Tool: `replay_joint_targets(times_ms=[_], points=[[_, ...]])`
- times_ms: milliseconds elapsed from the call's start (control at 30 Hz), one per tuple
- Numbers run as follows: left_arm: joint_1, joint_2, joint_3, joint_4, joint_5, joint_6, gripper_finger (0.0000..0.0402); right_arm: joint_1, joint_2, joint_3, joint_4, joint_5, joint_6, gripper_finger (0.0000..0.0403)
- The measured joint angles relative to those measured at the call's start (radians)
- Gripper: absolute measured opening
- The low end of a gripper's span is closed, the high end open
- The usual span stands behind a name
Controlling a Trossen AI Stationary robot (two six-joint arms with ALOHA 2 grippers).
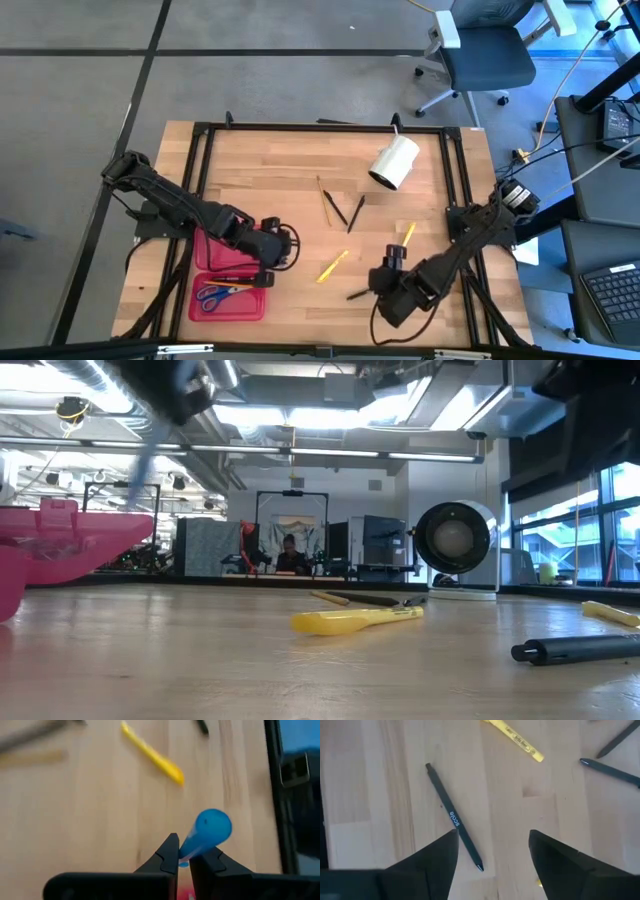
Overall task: Pick & place school supplies into a supply box
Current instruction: Put the blue pen into the red supply box
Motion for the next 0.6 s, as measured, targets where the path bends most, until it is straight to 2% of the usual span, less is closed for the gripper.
replay_joint_targets(times_ms=[100,267,400,500,600], points=[[-0.001,0.000,0.020,-0.123,0.062,-0.072,0.0014,-0.012,0.000,0.000,0.000,0.001,-0.009,0.0245],[-0.008,0.000,0.085,-0.299,0.098,-0.178,0.0014,-0.052,0.000,0.000,0.000,0.009,-0.061,0.0245],[-0.026,-0.001,0.102,-0.347,0.156,-0.206,0.0014,-0.082,0.000,0.000,0.000,0.022,-0.099,0.0245],[-0.045,0.012,0.102,-0.378,0.161,-0.248,0.0014,-0.097,0.000,0.000,0.000,0.069,-0.133,0.0245],[-0.061,0.037,0.102,-0.406,0.207,-0.308,0.0014,-0.110,0.000,0.000,0.001,0.109,-0.167,0.0245]])
